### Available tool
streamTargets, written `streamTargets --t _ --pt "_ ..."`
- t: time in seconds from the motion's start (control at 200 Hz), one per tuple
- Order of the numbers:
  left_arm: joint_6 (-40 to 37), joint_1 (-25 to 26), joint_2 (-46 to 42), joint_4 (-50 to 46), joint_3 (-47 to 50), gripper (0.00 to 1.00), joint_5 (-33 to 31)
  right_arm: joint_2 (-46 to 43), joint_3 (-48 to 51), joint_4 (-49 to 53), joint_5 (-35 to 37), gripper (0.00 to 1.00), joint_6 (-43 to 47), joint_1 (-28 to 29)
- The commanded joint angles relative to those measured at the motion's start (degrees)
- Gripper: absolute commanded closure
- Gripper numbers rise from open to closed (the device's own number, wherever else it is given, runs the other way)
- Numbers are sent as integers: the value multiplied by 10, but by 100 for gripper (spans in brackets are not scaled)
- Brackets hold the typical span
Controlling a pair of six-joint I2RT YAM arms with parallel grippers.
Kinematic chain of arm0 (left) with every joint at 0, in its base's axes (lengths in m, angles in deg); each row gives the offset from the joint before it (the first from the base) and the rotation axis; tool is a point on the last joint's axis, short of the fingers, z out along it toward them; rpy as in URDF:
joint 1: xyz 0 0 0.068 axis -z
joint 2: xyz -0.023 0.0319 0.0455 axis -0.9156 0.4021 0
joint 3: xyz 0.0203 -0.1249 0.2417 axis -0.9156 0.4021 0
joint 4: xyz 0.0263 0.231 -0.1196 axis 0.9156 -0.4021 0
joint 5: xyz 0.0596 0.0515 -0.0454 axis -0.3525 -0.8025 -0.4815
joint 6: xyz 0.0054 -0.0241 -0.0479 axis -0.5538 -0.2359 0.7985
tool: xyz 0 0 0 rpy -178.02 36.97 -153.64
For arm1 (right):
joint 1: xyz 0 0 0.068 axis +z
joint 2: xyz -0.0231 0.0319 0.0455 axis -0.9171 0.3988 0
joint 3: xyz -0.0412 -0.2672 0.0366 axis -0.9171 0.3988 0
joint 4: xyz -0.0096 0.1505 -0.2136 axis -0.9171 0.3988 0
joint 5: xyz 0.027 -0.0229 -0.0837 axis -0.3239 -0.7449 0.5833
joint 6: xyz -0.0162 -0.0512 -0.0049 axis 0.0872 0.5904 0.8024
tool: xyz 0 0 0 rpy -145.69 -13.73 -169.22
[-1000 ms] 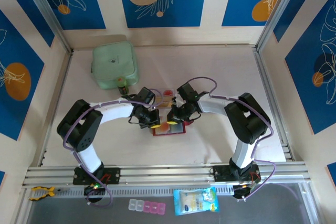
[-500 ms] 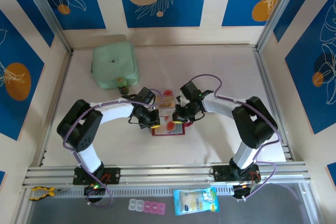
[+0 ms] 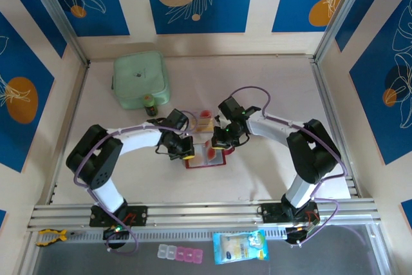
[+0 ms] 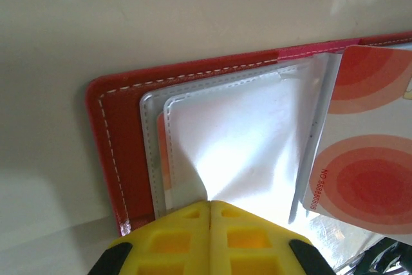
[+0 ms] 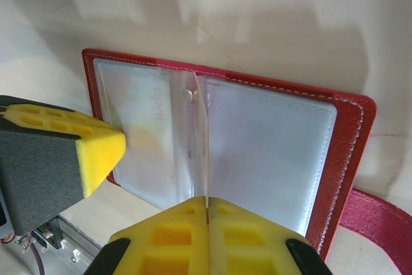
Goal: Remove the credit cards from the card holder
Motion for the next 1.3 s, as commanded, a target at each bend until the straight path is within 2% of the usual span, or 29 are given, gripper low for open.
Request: streamTargets --t 0.0,0.115,0.175,0.31,0.475,0.68,0.86,1.075,1.296 --pt "6 3 -14 -12 13 100 -11 7 -20 27 7 96 8 7" --pt "4 3 -21 -15 8 100 -18 -12 -30 36 12 98 17 8" --pt "2 3 -27 -15 3 96 -22 -19 -39 50 16 99 32 9" --pt "-11 1 -57 -30 -3 90 -47 -23 -63 78 28 100 116 8" --pt "-7 -9 -114 -31 24 89 -79 -23 -103 131 40 100 285 2" --pt "14 -19 -164 1 66 89 -96 5 -186 226 16 100 548 -14" --pt "13 -23 -169 -6 66 88 -106 27 -253 261 82 100 724 -14" --pt "13 -25 -162 -7 62 89 -100 81 -367 301 90 100 819 -28" --pt "9 -32 -153 -10 52 88 -95 163 -484 341 94 100 867 -37"
